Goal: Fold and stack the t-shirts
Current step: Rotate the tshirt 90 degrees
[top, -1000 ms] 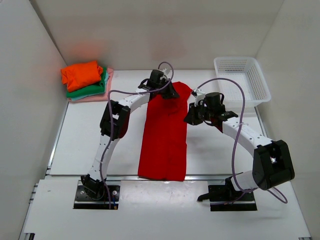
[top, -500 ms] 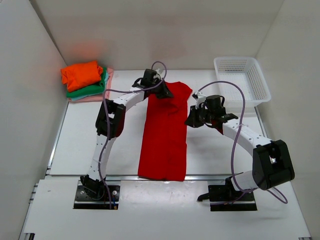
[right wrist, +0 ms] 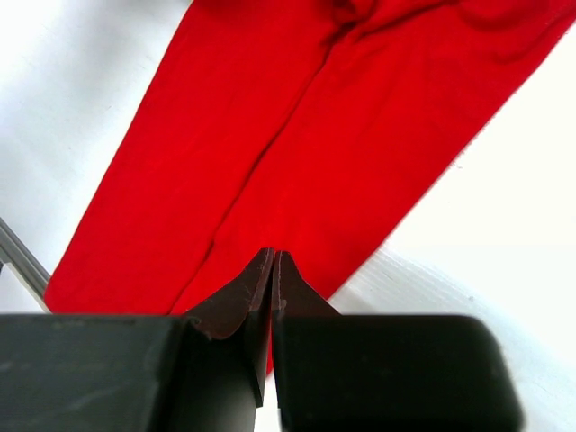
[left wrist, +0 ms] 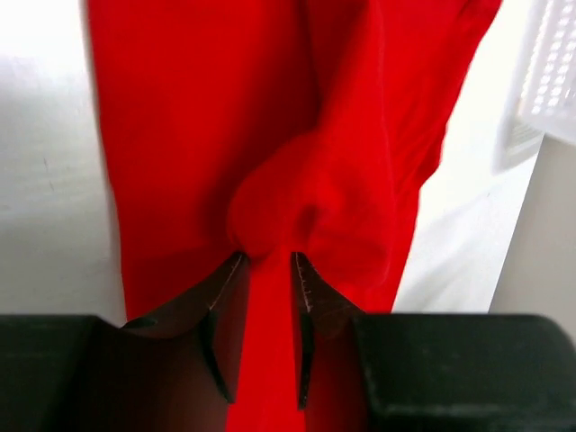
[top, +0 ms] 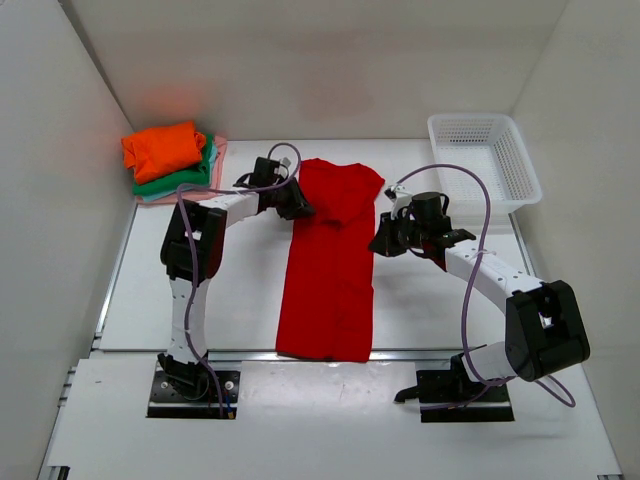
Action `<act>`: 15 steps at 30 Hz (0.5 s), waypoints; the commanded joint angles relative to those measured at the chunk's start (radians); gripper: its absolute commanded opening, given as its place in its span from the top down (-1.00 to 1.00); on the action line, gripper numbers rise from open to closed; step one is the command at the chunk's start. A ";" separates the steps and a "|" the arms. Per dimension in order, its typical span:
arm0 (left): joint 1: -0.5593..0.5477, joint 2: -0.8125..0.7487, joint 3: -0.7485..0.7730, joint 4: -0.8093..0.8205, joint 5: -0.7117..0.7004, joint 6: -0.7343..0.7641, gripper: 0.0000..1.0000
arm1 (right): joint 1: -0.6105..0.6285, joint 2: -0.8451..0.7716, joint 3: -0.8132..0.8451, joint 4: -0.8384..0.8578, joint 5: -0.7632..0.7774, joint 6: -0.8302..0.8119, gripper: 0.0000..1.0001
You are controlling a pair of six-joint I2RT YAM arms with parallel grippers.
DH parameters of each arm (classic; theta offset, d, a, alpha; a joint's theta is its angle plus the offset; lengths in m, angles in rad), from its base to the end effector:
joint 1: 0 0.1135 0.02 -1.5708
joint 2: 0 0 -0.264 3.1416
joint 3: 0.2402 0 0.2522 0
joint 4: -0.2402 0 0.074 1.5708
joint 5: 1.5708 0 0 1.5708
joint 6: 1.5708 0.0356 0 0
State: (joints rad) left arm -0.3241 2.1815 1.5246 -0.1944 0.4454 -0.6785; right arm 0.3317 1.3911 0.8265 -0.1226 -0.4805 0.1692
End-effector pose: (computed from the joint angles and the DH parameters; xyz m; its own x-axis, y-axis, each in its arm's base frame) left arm 0.4425 -0.1648 0.1479 -0.9044 -0.2937 -0.3097 -0.0142 0.7459 -0.6659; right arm 0.2721 0.1111 0.2259 -0.6967 -0.0820 -0.7126 -0.5166 0.7466 0.4192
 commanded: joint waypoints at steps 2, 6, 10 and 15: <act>0.010 -0.095 -0.063 0.090 0.055 -0.029 0.28 | 0.010 -0.032 0.002 0.051 -0.017 0.010 0.98; 0.026 -0.176 -0.098 0.066 -0.005 0.017 0.25 | 0.039 -0.017 0.010 0.011 0.054 -0.006 0.98; 0.040 -0.242 -0.138 -0.046 -0.014 0.095 0.23 | 0.067 0.016 -0.006 -0.055 0.106 0.033 0.95; -0.001 -0.447 -0.343 -0.190 -0.080 0.189 0.22 | 0.110 -0.033 -0.056 -0.141 0.172 0.153 0.63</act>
State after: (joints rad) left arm -0.2905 1.8851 1.2793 -0.2611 0.4160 -0.5781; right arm 0.4168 1.3968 0.8116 -0.2028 -0.3725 0.2359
